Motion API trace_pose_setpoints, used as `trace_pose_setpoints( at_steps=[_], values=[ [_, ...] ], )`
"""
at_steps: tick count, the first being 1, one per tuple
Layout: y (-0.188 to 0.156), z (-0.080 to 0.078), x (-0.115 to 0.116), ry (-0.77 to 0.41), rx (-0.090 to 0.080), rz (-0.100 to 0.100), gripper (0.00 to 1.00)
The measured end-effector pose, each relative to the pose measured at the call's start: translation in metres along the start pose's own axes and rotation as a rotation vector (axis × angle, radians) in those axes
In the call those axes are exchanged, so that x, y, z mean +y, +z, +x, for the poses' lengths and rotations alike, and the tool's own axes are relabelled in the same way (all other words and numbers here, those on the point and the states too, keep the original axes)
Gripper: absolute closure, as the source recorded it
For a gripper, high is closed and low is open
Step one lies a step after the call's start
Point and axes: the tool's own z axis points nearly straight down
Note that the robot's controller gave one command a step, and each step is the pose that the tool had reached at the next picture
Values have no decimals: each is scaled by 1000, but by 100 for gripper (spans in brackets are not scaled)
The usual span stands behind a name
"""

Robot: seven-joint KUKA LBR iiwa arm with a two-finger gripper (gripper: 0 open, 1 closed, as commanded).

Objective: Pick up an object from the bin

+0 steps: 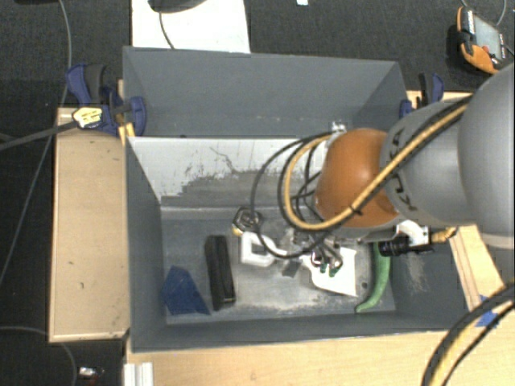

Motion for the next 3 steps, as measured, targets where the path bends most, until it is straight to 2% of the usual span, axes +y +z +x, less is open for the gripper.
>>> trace_pose_setpoints(
  at_steps=[1, 2, 3],
  values=[
    [-37, -5, -3, 1, -8, -3, 100],
    [-20, -8, -14, -43, 1, -1, 100],
    [-39, -12, -10, -22, -11, -5, 100]
  ],
)
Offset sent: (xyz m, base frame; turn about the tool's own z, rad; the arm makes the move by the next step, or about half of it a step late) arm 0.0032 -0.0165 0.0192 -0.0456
